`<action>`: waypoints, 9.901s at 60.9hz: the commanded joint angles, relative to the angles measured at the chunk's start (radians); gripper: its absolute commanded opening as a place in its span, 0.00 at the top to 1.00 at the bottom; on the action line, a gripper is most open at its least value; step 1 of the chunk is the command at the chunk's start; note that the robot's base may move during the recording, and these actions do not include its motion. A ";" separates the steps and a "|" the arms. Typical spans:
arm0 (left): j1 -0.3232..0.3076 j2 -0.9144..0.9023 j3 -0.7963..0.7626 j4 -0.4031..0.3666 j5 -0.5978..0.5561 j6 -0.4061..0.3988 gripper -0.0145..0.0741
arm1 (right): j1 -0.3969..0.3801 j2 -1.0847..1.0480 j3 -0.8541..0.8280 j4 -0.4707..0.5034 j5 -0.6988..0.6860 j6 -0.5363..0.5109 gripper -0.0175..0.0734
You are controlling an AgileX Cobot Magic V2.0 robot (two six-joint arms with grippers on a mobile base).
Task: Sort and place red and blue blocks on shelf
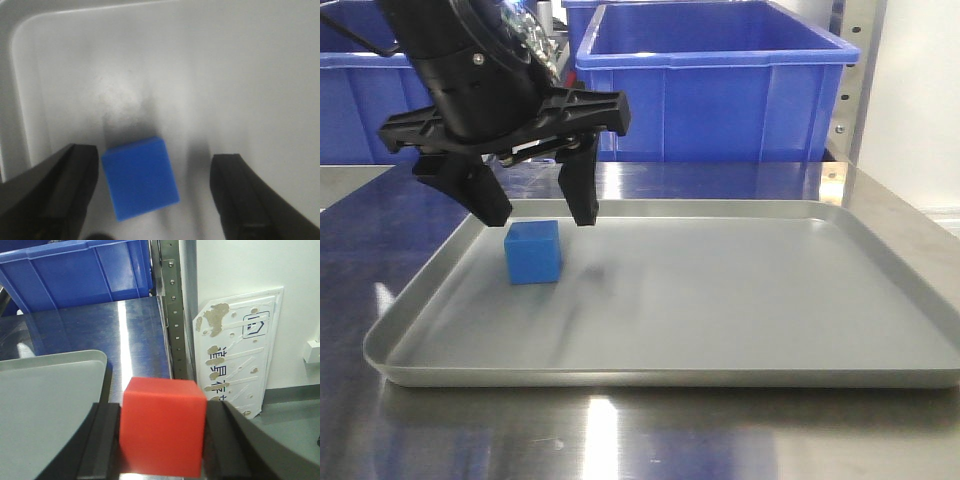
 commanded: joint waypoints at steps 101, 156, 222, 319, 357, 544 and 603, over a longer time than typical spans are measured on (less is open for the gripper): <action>0.005 0.023 -0.033 0.038 0.014 -0.044 0.69 | -0.005 0.007 -0.028 -0.014 -0.088 -0.010 0.75; 0.142 -0.542 0.135 0.319 -0.022 -0.040 0.70 | -0.005 0.007 -0.028 -0.014 -0.088 -0.010 0.75; 0.500 -1.320 0.817 0.304 -0.213 -0.040 0.70 | -0.005 0.007 -0.028 -0.014 -0.088 -0.010 0.75; 0.508 -1.335 0.842 0.357 -0.206 -0.039 0.70 | -0.005 0.007 -0.028 -0.014 -0.088 -0.010 0.75; 0.508 -1.335 0.842 0.357 -0.206 -0.039 0.70 | -0.005 0.007 -0.028 -0.014 -0.088 -0.010 0.75; 0.508 -1.335 0.842 0.357 -0.206 -0.039 0.70 | -0.005 0.007 -0.028 -0.014 -0.088 -0.010 0.75; 0.506 -1.335 0.842 0.357 -0.206 -0.039 0.70 | -0.005 0.007 -0.028 -0.014 -0.088 -0.010 0.75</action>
